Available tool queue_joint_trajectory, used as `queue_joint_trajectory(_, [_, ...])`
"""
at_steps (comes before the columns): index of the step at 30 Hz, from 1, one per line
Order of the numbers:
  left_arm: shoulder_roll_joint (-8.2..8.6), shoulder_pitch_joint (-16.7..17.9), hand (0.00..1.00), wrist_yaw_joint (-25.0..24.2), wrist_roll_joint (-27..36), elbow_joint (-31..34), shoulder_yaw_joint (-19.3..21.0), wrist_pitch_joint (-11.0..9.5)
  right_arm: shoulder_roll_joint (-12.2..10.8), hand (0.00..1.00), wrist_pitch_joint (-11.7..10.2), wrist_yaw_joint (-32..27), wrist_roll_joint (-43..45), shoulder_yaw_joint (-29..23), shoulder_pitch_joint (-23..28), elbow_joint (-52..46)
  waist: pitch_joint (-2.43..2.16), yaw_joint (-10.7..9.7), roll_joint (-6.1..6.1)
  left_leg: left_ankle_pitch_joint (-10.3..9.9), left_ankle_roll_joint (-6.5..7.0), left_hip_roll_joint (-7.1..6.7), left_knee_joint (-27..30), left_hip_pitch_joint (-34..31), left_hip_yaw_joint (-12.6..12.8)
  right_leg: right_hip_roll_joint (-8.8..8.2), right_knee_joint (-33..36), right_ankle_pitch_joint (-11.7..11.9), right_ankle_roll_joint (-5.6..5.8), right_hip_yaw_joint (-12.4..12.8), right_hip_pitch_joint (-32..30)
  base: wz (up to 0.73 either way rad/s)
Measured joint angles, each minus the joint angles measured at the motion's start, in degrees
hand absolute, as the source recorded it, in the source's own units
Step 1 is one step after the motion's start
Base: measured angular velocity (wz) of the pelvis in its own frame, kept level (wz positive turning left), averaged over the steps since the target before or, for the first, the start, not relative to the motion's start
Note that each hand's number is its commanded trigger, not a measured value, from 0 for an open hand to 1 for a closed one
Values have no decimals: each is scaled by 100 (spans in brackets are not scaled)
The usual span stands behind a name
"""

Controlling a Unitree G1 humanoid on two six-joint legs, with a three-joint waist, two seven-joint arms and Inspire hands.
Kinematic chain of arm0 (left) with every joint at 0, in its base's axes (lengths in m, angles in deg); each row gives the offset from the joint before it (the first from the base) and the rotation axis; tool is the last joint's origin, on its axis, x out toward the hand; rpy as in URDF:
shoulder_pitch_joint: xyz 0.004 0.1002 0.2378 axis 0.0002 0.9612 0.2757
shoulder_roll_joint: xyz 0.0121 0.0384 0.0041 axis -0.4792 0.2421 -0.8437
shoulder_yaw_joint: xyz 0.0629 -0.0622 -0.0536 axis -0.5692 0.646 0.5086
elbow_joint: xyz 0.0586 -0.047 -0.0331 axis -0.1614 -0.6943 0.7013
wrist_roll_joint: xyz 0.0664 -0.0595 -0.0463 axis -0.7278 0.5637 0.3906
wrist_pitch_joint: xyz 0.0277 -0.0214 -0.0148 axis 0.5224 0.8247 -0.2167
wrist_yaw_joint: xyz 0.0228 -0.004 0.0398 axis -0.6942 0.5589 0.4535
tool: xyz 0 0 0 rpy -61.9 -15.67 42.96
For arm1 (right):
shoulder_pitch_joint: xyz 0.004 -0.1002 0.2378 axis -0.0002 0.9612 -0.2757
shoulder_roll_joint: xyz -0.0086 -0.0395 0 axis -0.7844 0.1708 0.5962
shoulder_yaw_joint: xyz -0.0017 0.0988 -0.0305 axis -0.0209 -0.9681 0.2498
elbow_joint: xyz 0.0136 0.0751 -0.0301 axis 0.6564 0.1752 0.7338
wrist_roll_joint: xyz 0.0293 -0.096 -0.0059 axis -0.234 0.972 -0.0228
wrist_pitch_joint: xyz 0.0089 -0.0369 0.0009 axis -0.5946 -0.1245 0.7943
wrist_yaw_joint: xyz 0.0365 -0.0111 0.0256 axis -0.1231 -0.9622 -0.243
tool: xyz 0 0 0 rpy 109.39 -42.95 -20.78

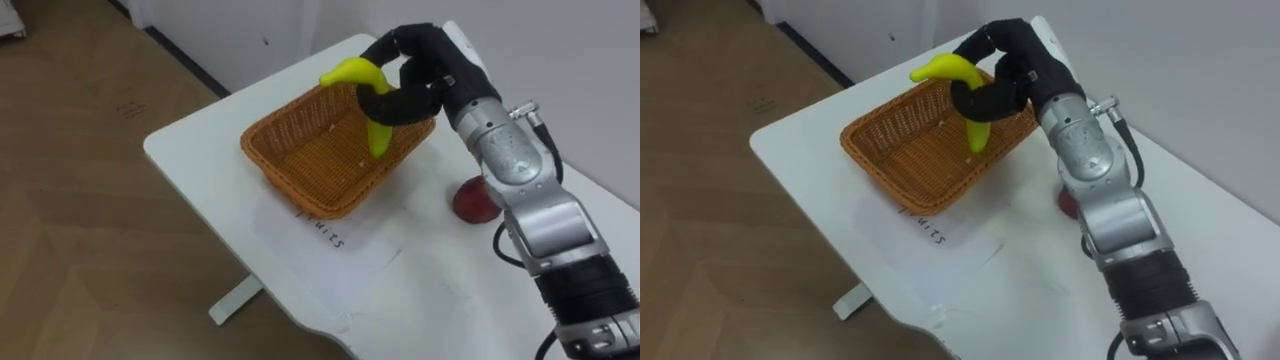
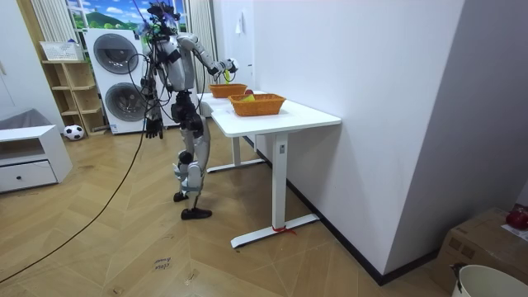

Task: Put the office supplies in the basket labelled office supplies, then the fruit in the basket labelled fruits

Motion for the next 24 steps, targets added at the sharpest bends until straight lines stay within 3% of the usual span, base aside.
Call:
queue_joint_trajectory(4, [-1,1,0,0,1,86,26,1,-1,100,0,-41,-256,249,-4,29,-18,31,-26,0,0,-6,16,-69,-5,2,-1,0,0,-52,-29,3])
queue_joint_trajectory(6, [-2,28,0,3,10,120,29,1,0,91,-7,-57,-338,370,-6,152,-37,42,-53,8,10,-11,17,-69,-3,-6,1,0,0,-59,-22,2])
queue_joint_trajectory(9, [-1,86,0,6,12,190,27,-11,-1,40,-6,-81,-432,401,-6,304,-50,46,-85,11,14,-18,18,-70,-4,-14,1,0,0,-60,-19,0])
queue_joint_trajectory(10, [-1,103,0,7,13,199,27,-10,3,15,-8,-127,-441,401,-8,362,-51,45,-91,12,18,-24,18,-70,-5,-22,2,0,0,-73,-16,0])
queue_joint_trajectory(12, [-2,107,0,8,14,209,26,-10,8,0,-9,-214,-441,401,-18,473,-49,38,-93,16,23,-33,17,-71,-8,-32,1,0,0,-83,-15,0])
queue_joint_trajectory(24, [-5,104,0,-42,7,304,29,-10,16,0,-9,-408,-409,401,-20,670,-10,46,-178,23,37,-62,17,-93,-8,-57,1,0,0,-81,-48,0])
